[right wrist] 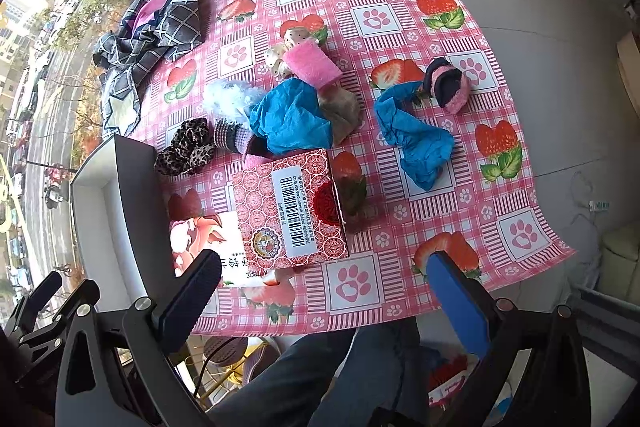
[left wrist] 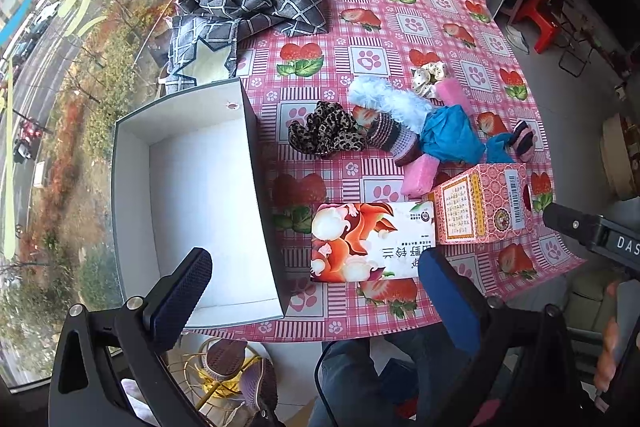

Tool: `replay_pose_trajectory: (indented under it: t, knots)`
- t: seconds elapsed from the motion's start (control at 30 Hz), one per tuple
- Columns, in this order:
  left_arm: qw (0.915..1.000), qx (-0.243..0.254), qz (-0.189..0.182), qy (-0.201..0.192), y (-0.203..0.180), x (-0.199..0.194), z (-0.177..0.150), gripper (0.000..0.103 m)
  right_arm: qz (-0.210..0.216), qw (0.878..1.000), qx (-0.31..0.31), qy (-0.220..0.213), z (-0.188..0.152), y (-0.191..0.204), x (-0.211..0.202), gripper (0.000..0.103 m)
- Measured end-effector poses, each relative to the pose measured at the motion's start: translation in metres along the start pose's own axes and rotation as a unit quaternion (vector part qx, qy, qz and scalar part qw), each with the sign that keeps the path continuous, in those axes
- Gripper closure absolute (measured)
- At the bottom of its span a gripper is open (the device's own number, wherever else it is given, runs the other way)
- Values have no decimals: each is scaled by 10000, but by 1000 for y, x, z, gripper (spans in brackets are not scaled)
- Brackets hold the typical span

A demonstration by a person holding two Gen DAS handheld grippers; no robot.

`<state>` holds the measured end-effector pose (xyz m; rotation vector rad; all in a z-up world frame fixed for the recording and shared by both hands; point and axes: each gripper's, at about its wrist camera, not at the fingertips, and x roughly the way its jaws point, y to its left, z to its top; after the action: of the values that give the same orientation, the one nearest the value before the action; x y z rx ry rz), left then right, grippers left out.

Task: Organize soft objects
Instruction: 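Move both tools toward the soft items on the tablecloth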

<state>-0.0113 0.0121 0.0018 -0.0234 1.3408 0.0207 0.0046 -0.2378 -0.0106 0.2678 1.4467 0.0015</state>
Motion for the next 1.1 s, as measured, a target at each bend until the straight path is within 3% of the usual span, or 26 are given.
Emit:
replay_pose_trajectory:
  t: [0.13,0.43,0.8,1.1]
  knots:
    - [9998,11,-57,187,6,3,-5,0,3,10000,12,9,-5,2,1,0]
    - [9997,264,-2,11,-2,2,-5,0,3,9997,251,-77,-14,-8,-4,0]
    - [9990,384,26,214,-24,21,9,0,-38,9973,734,-72,-18,-47,-6,0]
    - [9983,76,306,491,-43,41,40,0,60,9961,850,236,17,-88,10,0]
